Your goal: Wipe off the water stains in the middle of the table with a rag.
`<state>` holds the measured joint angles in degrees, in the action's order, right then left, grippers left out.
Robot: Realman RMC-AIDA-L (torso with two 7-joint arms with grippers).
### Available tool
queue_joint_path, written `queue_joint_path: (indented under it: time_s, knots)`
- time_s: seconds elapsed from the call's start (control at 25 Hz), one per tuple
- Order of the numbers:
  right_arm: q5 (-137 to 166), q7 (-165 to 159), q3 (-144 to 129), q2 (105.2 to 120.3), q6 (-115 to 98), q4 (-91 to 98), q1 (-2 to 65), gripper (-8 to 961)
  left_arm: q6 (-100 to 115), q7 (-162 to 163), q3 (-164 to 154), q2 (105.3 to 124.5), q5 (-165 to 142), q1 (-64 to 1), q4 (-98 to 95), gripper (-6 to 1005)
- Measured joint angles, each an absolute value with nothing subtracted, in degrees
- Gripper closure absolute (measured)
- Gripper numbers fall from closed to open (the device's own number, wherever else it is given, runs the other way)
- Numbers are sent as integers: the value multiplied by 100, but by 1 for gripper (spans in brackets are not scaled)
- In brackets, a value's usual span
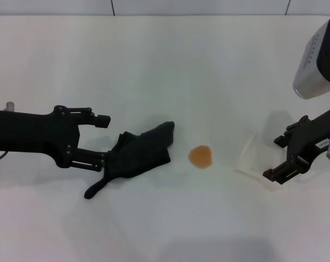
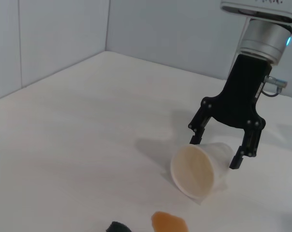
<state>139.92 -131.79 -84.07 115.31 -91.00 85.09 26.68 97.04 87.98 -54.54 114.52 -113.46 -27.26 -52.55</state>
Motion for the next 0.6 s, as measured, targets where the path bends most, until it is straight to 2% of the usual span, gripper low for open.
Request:
queue_joint_path:
  time_s: [0.4, 0.6]
  knots:
    - [13992, -13174, -8404, 11531, -8980, 8400, 2681, 132, 9694, 8797, -5456, 11461, -11346, -2742, -5255, 118]
    - [13992, -13174, -8402, 11531, -8960, 8391, 2681, 187, 9690, 8798, -5458, 11461, -11346, -2750, -5256, 118]
